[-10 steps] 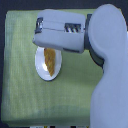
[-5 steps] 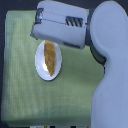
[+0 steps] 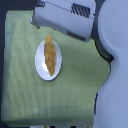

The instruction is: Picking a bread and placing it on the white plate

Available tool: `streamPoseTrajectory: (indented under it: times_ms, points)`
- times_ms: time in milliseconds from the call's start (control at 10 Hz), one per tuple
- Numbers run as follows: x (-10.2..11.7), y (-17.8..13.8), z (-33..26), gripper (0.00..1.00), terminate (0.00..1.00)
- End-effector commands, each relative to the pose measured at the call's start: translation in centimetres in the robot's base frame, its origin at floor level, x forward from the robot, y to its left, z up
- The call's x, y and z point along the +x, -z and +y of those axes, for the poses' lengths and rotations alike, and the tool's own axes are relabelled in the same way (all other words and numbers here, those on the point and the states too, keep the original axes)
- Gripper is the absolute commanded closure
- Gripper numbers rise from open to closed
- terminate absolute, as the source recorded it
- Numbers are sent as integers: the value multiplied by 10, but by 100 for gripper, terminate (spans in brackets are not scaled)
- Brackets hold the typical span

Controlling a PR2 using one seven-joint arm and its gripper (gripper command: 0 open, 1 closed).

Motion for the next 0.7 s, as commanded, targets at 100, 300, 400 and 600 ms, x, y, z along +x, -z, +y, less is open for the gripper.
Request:
streamPoseTrajectory:
  times_ms: [100, 300, 400, 600]
  points:
    - [22, -22, -101, 0, 0]
    - [30, -17, -193, 0, 0]
    - [31, -17, -210, 0, 0]
    - [41, -17, -261, 0, 0]
